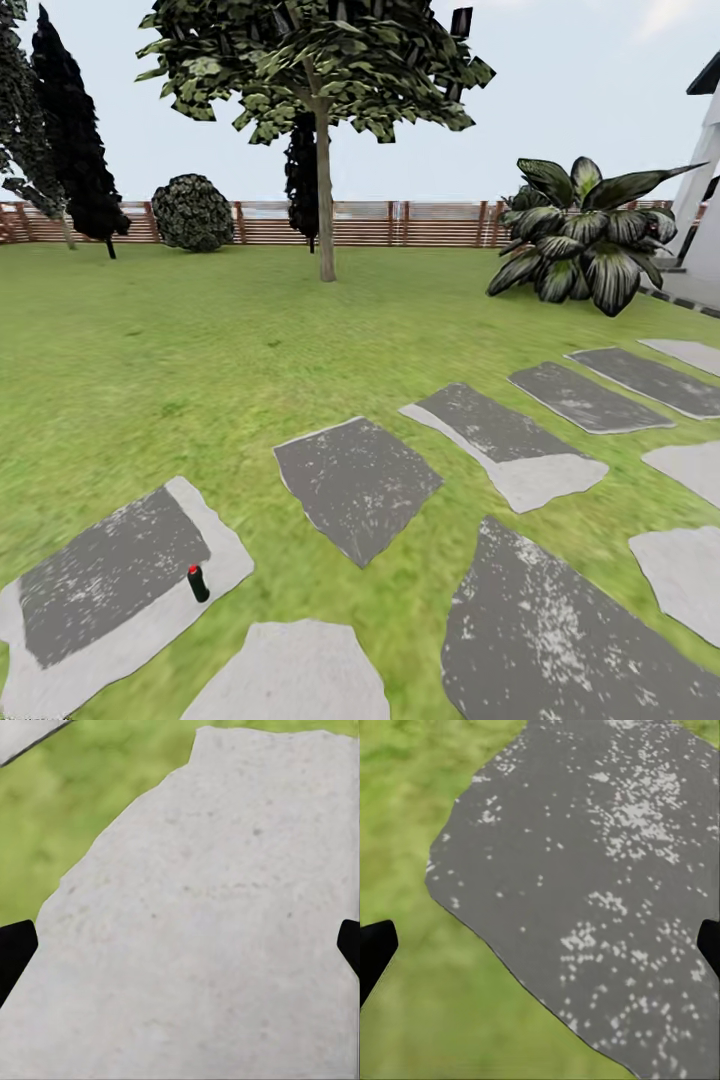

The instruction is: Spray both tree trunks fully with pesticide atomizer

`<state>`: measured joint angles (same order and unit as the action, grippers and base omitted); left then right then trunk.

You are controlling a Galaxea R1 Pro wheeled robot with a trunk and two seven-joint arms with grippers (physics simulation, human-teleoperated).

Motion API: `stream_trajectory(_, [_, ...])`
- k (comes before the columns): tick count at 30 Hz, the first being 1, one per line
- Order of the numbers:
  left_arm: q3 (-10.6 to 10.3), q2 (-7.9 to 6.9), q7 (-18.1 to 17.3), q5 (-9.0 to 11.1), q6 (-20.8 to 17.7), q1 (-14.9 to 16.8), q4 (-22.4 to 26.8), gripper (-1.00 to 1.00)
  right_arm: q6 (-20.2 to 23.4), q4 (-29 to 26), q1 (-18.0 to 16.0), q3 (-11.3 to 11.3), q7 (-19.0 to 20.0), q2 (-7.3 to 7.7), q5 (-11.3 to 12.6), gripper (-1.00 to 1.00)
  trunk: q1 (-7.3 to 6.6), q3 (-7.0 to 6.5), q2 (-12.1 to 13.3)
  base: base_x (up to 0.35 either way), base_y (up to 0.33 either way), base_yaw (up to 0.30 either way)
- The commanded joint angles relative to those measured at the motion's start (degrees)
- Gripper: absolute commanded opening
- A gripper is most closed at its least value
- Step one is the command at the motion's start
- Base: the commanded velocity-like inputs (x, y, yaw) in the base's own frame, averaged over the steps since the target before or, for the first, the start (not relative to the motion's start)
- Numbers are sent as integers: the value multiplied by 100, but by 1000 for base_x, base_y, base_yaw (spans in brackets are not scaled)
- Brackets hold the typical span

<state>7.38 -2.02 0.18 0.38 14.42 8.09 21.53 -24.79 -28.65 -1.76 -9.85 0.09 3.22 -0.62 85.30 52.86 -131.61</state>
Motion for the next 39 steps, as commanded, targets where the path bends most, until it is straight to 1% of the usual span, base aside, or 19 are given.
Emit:
stream_trajectory(1, [0, 0, 0, 2, 0, 0, 0, 100, 0, 0, 0, -3, 0, 1, 0, 100, 0, 0, 0, 243, -234, 278])
stream_trajectory(39, [9, -9, 0, 23, -1, 0, 0, 100, 0, 0, 0, -1, 0, -2, 0, 100, 0, 0, 0, 243, -234, 278])
